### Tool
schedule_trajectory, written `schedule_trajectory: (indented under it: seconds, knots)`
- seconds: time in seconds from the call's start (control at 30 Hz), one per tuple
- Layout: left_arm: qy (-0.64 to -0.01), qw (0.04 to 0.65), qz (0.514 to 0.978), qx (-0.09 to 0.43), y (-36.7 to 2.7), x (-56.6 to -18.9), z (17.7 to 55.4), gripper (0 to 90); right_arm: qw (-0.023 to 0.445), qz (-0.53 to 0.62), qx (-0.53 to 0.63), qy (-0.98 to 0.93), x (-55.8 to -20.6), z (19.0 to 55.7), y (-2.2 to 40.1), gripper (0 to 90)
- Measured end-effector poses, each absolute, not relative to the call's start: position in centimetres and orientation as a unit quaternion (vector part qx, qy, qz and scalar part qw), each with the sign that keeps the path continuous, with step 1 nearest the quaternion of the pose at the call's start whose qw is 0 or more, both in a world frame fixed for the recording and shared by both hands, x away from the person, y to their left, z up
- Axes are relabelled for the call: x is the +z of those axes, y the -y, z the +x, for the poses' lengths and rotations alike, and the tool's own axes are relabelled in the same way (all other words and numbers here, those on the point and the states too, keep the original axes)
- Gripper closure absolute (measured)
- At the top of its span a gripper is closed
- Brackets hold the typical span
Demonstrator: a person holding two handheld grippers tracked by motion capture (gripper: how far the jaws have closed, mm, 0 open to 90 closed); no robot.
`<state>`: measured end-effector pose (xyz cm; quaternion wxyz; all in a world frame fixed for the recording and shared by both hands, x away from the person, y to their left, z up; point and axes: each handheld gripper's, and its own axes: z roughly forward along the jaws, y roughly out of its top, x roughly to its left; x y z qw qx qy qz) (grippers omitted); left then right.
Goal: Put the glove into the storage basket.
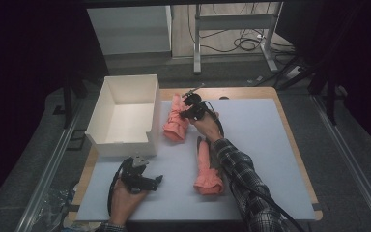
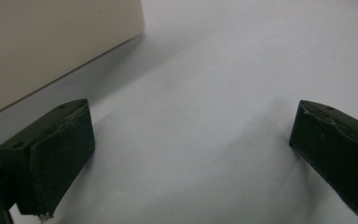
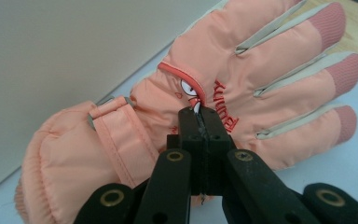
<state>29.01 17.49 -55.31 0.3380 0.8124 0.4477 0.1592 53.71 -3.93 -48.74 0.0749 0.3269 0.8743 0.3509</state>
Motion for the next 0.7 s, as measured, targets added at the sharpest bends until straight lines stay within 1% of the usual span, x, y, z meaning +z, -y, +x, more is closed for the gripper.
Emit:
schedule_trajectory:
  seconds: [0.47,0.7]
  knots:
    - [-0.447,0.338,0.813,0.159,-17.5,-55.3,29.0,0.1,0.059,0.294,0.374,-0.878,-44.7,51.0,4.9,89.2]
    - [-0.447,0.338,0.813,0.16,-17.5,-55.3,29.0,0.1,0.06,0.281,0.384,-0.878,-42.0,49.3,6.1,89.2]
